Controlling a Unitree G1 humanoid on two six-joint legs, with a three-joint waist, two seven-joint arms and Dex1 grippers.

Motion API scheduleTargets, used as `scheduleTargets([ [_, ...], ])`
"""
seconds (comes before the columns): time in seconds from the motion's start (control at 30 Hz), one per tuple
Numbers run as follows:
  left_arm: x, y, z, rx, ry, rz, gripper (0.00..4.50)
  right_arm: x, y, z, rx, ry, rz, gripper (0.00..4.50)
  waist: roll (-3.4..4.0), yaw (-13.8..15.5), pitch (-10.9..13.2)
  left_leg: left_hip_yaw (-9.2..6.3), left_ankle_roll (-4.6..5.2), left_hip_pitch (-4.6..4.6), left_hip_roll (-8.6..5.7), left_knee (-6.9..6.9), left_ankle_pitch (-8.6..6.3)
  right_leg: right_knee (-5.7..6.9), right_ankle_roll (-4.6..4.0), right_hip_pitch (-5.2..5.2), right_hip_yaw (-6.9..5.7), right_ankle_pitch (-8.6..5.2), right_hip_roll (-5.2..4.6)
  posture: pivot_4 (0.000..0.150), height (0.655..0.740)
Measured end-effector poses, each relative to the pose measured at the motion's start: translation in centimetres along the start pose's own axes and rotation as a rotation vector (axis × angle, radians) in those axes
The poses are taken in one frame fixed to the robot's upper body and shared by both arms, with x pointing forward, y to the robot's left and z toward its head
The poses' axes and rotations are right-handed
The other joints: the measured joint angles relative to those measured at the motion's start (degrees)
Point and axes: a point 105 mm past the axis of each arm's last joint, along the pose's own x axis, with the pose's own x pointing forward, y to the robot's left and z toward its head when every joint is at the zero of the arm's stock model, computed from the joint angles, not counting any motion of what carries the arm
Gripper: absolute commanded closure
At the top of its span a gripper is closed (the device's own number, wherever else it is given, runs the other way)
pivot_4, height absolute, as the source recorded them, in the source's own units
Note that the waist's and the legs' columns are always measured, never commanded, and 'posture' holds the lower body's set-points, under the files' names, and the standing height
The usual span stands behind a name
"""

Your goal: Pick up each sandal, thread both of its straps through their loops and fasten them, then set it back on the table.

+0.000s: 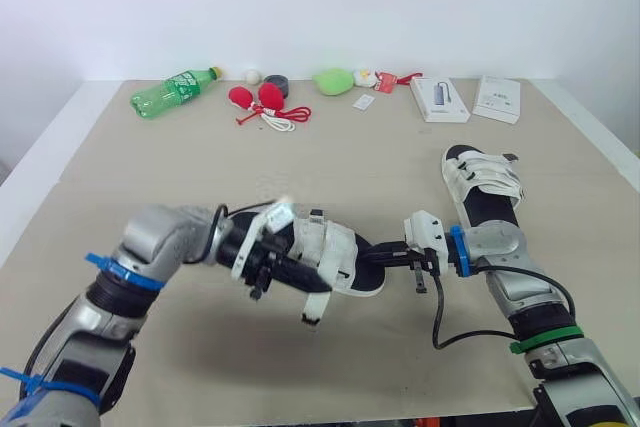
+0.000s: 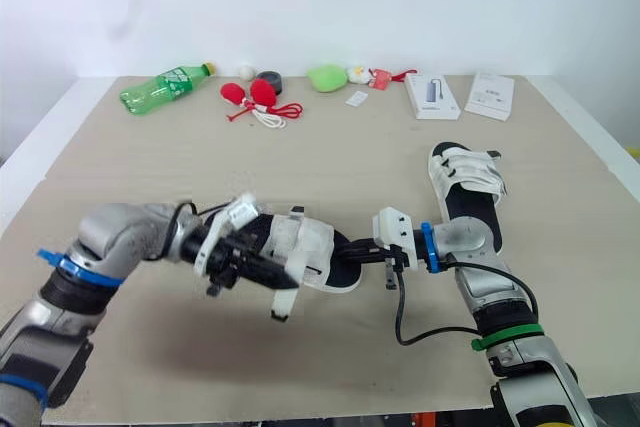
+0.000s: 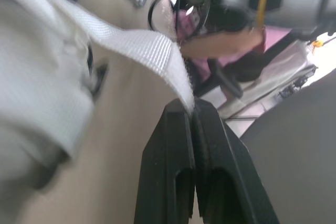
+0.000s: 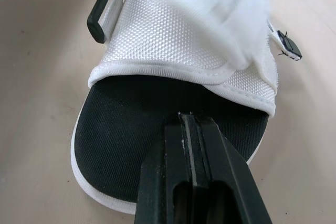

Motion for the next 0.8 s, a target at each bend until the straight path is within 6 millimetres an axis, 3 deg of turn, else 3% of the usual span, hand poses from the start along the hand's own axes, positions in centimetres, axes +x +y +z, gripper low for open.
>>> scheduleTargets([
  [0.07,-0.2,0.7,1.9,-0.005,-0.055,0.016,4.38,0.0,0.0,0.0,-0.002,0.0,0.001,4.5,0.0,0.0,0.0,0.0,0.0,-0.02,-0.01,-0.01,0.0,-0.03,0.02,0.0,0.0,0.0,0.01,0.15,0.74],
  [0.17,0.2,1.6,2.9,-0.027,-0.084,0.031,4.38,0.1,0.0,0.1,-0.004,-0.001,0.003,4.5,0.0,0.0,0.0,0.02,0.01,-0.03,-0.04,-0.05,-0.02,-0.03,0.28,-0.01,0.04,0.08,0.0,0.15,0.74],
  [0.33,0.7,2.8,3.1,-0.052,-0.089,0.054,4.38,0.1,0.0,0.1,-0.006,0.0,0.004,4.5,0.0,0.0,0.0,-0.05,0.01,-0.08,-0.02,-0.09,-0.03,-0.03,0.27,-0.04,-0.01,0.07,0.04,0.15,0.74],
  [0.8,2.3,2.5,2.4,-0.113,-0.029,0.028,4.38,-0.1,0.2,0.0,-0.013,0.006,-0.01,4.5,0.0,-0.1,0.0,-0.03,0.01,-0.08,-0.04,-0.08,-0.03,-0.03,0.3,-0.04,0.03,0.08,0.0,0.15,0.74],
])
